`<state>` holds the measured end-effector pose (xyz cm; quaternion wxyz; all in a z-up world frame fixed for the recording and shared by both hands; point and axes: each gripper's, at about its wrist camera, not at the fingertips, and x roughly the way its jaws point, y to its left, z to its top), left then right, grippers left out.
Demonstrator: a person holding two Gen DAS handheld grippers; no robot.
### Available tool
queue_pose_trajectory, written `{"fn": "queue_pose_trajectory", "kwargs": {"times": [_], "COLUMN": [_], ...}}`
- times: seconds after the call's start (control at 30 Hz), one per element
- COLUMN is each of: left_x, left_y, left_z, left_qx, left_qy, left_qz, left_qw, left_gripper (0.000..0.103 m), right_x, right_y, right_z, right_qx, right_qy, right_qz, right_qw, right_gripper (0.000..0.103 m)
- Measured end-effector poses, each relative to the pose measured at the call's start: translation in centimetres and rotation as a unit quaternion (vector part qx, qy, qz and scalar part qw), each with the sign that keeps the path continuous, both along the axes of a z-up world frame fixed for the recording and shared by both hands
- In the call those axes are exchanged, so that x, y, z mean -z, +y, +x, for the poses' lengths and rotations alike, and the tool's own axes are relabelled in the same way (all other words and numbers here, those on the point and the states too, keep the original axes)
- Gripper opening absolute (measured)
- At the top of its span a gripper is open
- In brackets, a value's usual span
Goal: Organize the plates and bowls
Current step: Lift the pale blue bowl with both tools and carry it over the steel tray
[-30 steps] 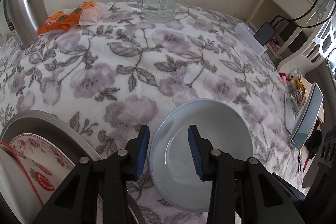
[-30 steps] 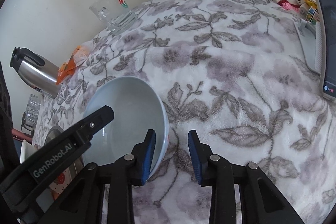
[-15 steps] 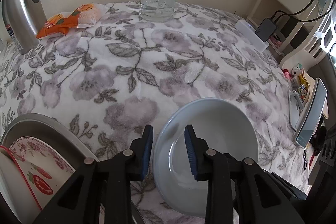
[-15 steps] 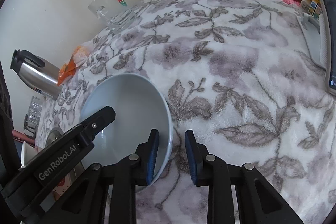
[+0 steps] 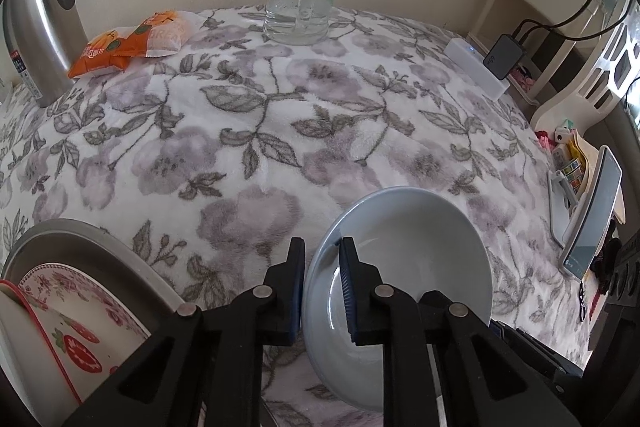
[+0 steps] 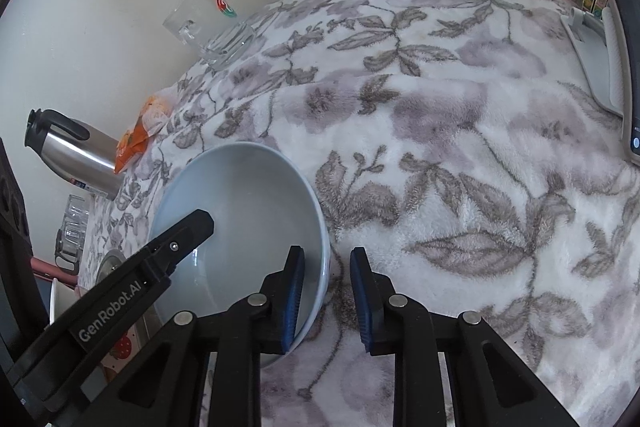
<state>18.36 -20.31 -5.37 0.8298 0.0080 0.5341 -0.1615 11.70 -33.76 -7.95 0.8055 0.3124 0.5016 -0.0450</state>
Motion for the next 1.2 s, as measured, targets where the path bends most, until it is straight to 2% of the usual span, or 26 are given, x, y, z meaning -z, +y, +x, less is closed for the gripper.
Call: {"fn": "queue_pose_trajectory", "kwargs": {"times": [0.07,0.17,0.47,1.2], "left_x": [0.0,-0.2,-0.8,-7.8], "left_y": [0.0,0.0,0.3,3.2], "left_z": [0.0,-0.1,-0.3,-2.4], "left_qx": [0.0,-0.001,-0.004,-0.017], "left_qy": [0.0,0.001,0.014,-0.027], "left_qz": [-0.001,-0.005,-0.023,-0.073], "left_qw": [1.0,1.0,0.9996,0.9969], "left_gripper": [0.018,0.017,0.015,0.015], "right_x": [0.0,-0.3,-0.9,-8.1], "right_y": [0.0,0.3,0.1,2.3], "right_z": [-0.1,-0.1,-0.5,-2.1], "right_qx": [0.001,-0.004,0.003,-0.006], "right_qy": [-0.001,-0.003,-0.004,-0.051], "right_qz": [0.003,0.002,0.002,-0.037], "right_qw": [1.0,1.0,1.0,0.998], "right_gripper": [0.023,0.014,0.013,0.013]}}
